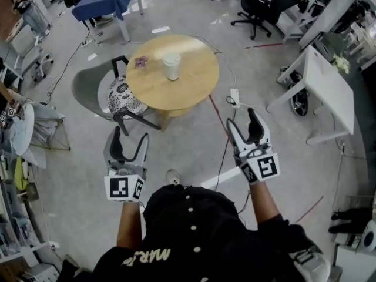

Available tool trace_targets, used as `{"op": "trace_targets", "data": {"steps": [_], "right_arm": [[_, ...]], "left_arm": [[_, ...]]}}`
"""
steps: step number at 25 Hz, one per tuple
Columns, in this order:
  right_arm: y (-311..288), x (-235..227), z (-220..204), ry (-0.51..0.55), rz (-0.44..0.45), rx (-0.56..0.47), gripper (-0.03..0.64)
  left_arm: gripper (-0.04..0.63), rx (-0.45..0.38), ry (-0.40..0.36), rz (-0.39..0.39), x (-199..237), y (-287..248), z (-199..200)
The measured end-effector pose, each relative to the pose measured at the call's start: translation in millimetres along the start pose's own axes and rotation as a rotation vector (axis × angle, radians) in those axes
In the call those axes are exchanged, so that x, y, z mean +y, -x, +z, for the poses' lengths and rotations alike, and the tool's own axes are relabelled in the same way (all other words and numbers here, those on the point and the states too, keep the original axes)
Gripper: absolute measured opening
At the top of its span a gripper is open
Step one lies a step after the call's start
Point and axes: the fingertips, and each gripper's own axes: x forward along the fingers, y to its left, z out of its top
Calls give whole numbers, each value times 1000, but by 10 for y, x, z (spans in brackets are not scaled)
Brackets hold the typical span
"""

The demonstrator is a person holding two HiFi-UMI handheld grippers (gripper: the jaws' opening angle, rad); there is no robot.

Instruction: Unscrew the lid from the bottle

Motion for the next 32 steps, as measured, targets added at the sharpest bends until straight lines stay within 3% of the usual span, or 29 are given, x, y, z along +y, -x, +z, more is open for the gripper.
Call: {"op": "trace_targets", "data": {"steps": [9,16,23,32], "right_arm": [[-605,-34,-174,17,-78,42,281],[-786,-116,-369,14,-81,71,284],[-1232,-569,-521,-9,-78,85,285],[-2143,-1242,-576,-25,13,56,288]], "left_arm": [[348,-4,5,-39,604,-434,-69],[348,27,23,-81,619,-766,-274],[348,58,17,-67,668,-1303,-365],[348,64,-19,-5,754,-2263,-266]]}}
